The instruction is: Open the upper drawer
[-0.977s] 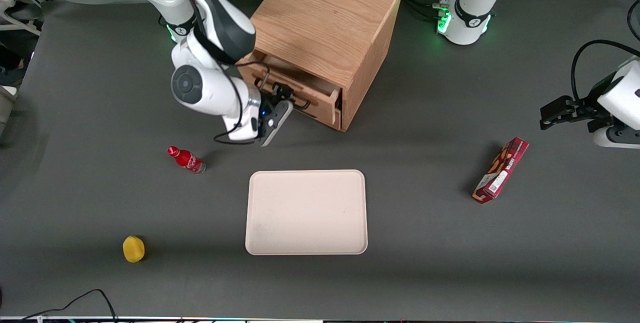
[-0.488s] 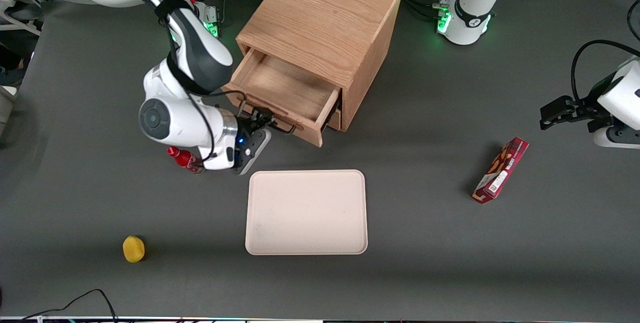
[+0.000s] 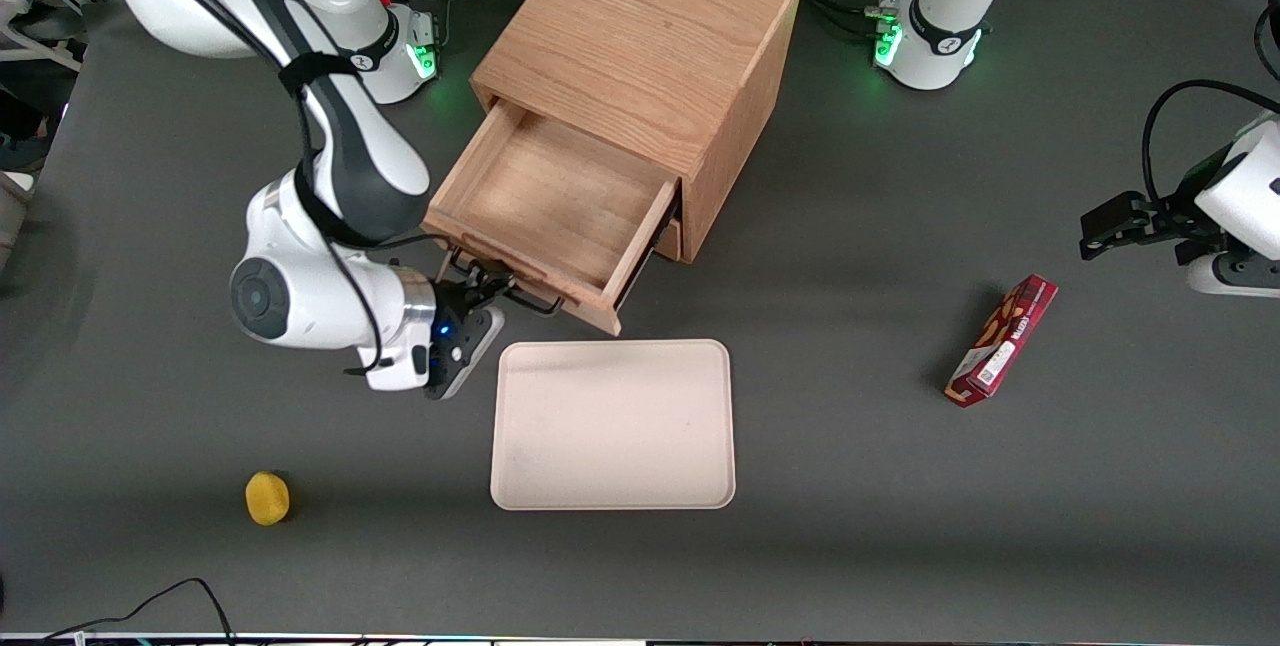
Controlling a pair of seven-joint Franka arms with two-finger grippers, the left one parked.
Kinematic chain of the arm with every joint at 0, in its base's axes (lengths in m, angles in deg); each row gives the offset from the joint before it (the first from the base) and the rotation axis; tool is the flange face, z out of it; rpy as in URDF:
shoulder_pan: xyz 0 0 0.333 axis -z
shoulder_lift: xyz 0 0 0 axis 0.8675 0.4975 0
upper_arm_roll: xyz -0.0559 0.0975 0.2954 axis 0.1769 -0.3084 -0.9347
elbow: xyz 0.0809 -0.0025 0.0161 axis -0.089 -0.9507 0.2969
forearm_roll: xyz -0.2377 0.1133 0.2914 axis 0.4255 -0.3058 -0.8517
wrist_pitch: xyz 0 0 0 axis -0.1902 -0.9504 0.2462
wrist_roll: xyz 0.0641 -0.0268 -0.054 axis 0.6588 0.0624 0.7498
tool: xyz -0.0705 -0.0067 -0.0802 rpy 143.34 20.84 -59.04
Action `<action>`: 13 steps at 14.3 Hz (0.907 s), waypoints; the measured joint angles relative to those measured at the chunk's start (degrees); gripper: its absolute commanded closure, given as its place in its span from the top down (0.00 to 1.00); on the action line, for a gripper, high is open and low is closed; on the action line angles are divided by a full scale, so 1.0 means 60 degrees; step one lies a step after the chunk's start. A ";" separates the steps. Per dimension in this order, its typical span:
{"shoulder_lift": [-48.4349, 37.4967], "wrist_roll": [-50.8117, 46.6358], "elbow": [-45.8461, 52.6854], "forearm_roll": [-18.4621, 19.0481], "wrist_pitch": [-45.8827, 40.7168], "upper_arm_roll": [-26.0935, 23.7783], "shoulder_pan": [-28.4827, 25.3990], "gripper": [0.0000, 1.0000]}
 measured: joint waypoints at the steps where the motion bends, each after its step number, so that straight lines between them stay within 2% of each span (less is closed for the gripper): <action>1: 0.0189 0.0072 0.0374 0.0014 -0.0284 0.0165 0.0004 1.00; 5: 0.0807 0.0148 0.1853 0.0025 -0.1603 0.0588 0.0010 1.00; 9: 0.0352 -0.0212 0.2704 0.0026 -0.2493 0.0587 -0.0038 1.00; 13: -0.1237 -0.3143 0.2905 0.0142 -0.3648 0.0584 -0.0046 1.00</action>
